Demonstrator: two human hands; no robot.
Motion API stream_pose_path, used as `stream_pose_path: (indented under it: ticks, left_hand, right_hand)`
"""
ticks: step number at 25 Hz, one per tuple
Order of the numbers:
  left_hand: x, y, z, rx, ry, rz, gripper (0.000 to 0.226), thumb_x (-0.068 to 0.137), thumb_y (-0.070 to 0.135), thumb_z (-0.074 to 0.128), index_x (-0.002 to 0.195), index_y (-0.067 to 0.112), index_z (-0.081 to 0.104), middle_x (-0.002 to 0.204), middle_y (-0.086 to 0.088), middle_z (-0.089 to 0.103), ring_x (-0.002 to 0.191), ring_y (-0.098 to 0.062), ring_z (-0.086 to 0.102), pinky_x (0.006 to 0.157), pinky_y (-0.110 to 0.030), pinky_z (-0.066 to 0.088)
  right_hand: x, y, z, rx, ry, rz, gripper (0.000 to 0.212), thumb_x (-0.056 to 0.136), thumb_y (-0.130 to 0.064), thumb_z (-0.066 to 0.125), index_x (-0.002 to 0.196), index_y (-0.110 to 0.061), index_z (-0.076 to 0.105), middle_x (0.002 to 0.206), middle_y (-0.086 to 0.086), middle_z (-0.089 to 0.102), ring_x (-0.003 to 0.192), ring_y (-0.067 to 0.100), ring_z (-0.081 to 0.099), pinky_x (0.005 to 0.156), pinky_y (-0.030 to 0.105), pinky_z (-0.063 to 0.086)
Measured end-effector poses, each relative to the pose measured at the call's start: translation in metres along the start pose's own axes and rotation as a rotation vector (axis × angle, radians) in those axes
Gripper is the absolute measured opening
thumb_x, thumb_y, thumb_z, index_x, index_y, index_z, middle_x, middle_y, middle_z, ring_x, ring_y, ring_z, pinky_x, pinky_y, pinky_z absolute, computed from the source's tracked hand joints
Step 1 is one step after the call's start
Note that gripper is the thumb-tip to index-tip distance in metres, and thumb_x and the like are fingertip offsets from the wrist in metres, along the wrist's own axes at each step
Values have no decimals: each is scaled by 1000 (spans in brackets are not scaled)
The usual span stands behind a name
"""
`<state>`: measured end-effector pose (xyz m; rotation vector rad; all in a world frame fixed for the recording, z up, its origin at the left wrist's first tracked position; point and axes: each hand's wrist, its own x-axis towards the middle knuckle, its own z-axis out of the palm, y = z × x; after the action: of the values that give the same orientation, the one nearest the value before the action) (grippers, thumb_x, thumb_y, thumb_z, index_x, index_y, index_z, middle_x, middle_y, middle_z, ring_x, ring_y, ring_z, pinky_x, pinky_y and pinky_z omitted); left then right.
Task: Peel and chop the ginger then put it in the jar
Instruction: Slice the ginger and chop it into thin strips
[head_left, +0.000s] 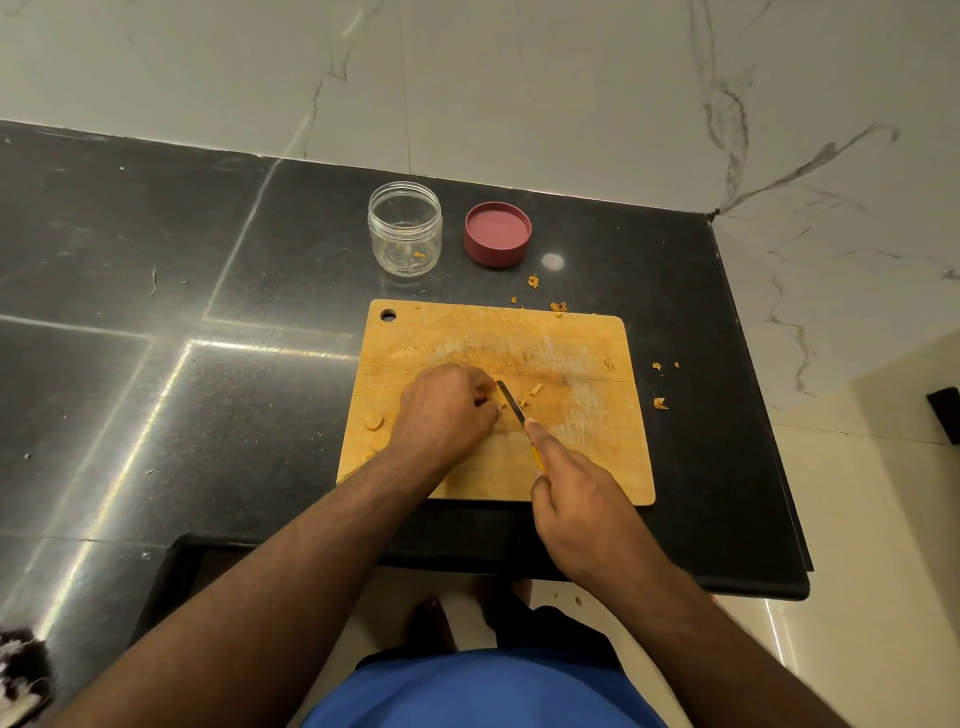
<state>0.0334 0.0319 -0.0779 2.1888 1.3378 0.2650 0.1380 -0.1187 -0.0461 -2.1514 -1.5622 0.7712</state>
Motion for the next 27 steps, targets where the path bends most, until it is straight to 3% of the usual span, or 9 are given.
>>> stream_pose_path:
  ticks: [13,18,27]
  left_hand:
    - [2,4,-2,21,8,-2,21,89,31,68,106,22,76,102,7,71,90,-11,59,79,-35,54]
    - [1,3,-2,4,14,1,19,88,31,69,104,22,75,102,8,71,91,-10,60,82,-35,55]
    - [-2,-3,1,-17,-6,5,28,90,31,69,117,22,71,107,6,71,99,-13,62,89,-43,55]
  right_hand:
    - [8,1,8,-37,-30,-2,56,103,-20,35,156,-27,20,107,1,57,90,14,53,78,33,48]
    - [-21,4,9,-5,-33,15,58,103,-20,39,156,-32,19,95,-8,52,82,9,52,65,19,38]
    - [-27,5,-10,99,61,49,53,103,-22,40,154,-33,28,96,-10,57,71,7,52,57,15,35]
